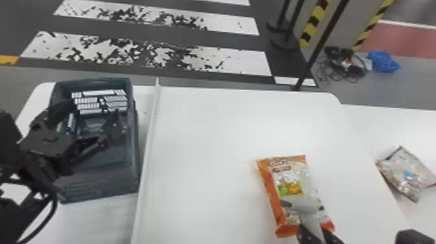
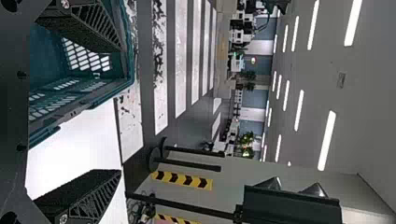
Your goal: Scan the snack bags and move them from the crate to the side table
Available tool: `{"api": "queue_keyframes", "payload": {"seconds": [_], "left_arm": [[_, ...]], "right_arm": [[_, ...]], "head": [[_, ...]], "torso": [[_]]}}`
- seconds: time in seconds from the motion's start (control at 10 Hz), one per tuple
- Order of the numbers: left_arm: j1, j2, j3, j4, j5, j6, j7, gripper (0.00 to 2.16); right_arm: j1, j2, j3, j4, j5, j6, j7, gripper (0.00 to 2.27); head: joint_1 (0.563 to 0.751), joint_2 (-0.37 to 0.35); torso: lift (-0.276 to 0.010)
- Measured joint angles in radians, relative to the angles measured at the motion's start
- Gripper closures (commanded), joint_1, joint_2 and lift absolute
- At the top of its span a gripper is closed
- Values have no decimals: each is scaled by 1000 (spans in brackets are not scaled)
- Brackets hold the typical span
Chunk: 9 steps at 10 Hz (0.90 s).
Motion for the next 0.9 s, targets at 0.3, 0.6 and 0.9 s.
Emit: {"api": "queue_keyframes", "payload": {"seconds": [0.3,0.6,0.9], "left_arm": [[8,1,20,0,21,-13,-9,70],[13,2,23,-2,29,-21,-14,70],[16,2,19,-13,27,-18,-13,70]], "right_arm": [[10,-27,50,45,43,-63,-42,2240],[6,-46,86,73,59,-97,-60,2240],[16,-50,22,24,-41,-94,-53,2240]], "head": [[695,-113],[695,-97],[695,-121]], "torso": [[-87],[-87],[-87]]}}
